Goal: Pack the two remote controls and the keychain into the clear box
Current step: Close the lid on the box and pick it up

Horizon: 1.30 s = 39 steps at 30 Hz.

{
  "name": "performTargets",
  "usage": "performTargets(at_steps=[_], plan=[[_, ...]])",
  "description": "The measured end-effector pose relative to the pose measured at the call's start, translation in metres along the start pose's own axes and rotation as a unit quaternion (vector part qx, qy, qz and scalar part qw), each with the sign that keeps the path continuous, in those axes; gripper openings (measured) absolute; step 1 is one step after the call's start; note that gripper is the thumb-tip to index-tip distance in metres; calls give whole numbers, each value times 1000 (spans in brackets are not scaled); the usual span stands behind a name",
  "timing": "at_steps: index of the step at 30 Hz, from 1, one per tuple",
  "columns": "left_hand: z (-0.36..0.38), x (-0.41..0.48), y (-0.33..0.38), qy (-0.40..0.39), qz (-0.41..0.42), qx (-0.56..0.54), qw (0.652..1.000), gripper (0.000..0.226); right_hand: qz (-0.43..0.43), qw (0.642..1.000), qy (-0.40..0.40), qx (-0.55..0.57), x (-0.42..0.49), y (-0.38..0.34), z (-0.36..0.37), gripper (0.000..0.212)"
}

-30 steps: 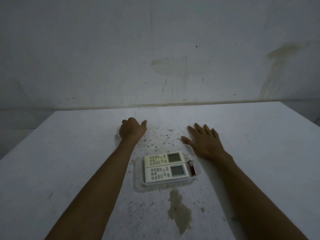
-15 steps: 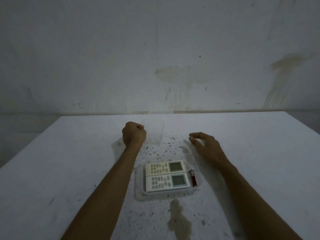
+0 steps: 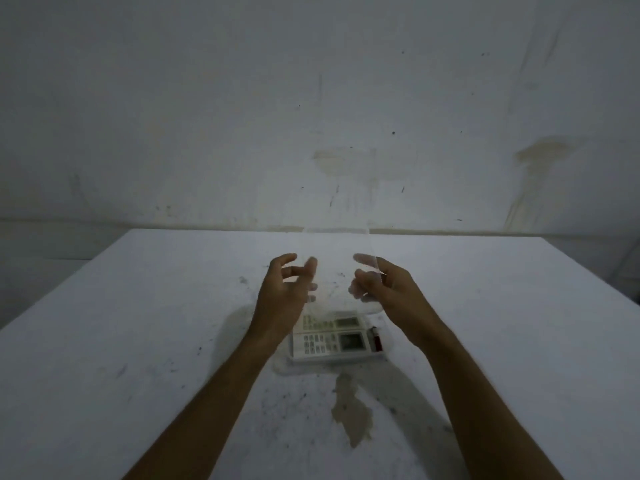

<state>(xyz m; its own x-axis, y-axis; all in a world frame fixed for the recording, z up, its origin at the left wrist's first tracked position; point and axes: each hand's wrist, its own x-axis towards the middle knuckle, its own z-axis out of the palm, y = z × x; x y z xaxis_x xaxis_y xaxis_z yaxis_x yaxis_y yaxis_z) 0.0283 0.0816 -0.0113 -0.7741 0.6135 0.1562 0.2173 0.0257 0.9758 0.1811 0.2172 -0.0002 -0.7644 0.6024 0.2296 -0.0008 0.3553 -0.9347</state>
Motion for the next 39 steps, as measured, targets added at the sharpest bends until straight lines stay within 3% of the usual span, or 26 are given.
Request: performTargets(at_steps=[3, 6, 10, 14, 18, 21, 27, 34, 37, 39], plan=[[-19, 1, -2, -18, -9, -171, 985, 37, -12, 997, -75, -7, -18, -1, -2, 43], [-33, -2, -10, -36, -5, -235, 971, 24, -16, 999, -39, -18, -25, 0, -1, 43], [-50, -10, -12, -131, -5, -149, 980, 19, 4, 993, 121, 18, -19, 6, -4, 38], [-64, -11, -12, -216, 33, -36, 975, 26, 44, 981, 182, 45, -14, 17, -3, 29], [-69, -11, -12, -180, 65, -1, 982, 27, 37, 985, 168, 3, -12, 21, -1, 13], [-66, -11, -15, -156, 76, 53, 983, 25, 29, 991, 126, -35, -12, 25, -5, 16], [-53, -17, -25, -180, 96, 169, 964, 46, 6, 987, 105, -118, -10, 42, -10, 20], [-60, -11, -36, -158, 136, 255, 944, 56, 20, 990, 87, -108, -2, 59, -7, 28], [-58, -14, -36, -151, 139, 339, 918, 52, 20, 988, 103, -110, -2, 62, -5, 28], [-53, -16, -33, -73, 204, 399, 891, 50, 11, 985, 118, -126, -3, 64, -3, 28]])
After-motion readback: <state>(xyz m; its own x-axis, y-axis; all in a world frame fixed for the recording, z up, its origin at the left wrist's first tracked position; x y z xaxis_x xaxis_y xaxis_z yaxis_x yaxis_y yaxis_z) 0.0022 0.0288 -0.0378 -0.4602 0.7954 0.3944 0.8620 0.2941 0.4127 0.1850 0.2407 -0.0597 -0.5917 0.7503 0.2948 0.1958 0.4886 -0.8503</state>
